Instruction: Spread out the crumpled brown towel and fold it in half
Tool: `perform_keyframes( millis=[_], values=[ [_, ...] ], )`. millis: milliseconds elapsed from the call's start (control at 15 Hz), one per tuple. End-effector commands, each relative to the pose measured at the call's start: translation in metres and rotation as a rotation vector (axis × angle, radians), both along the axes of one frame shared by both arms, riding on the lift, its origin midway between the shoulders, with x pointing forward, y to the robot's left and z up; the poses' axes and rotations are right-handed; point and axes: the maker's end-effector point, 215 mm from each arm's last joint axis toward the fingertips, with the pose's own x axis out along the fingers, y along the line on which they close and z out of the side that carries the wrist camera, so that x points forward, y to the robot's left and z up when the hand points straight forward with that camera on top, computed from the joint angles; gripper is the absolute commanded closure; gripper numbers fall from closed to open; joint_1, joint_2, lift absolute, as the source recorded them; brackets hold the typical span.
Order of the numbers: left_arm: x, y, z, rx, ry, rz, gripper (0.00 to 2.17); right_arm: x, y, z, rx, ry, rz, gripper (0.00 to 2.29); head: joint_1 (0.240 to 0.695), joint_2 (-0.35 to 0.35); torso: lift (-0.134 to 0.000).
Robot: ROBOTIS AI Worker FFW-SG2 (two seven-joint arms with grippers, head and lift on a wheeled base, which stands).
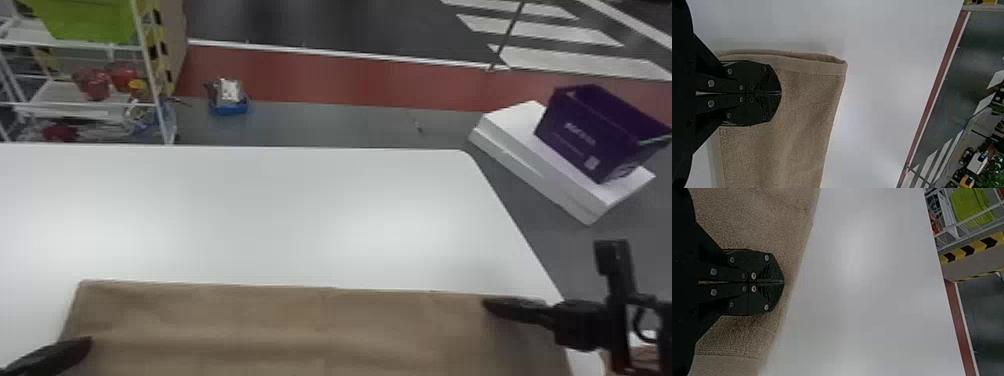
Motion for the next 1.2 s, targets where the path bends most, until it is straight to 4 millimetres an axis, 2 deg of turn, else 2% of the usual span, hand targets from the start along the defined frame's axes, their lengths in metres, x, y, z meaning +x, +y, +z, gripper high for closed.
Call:
perform_keyframes(
  millis=[0, 267, 733, 1133],
  values=[
    [0.000, 0.001, -0.001, 0.007, 0.002, 0.004, 2.05, 0.002, 0.005, -0.008, 0.001, 0.024, 0.003, 2.01, 0.695, -0.178, -0.123],
    [0.001, 0.004, -0.001, 0.014, -0.002, 0.007, 2.05, 0.011, 0.015, -0.013, 0.003, 0.027, 0.013, 2.01, 0.695, -0.157, -0.123],
    [0.005, 0.015, -0.003, 0.049, -0.015, 0.020, 2.05, 0.048, 0.040, -0.016, 0.002, 0.040, 0.026, 2.01, 0.695, -0.111, -0.123],
    [0.011, 0.024, -0.001, 0.045, -0.026, 0.034, 2.05, 0.054, 0.048, -0.012, 0.029, 0.025, 0.023, 2.01, 0.695, -0.064, -0.123]
  ],
)
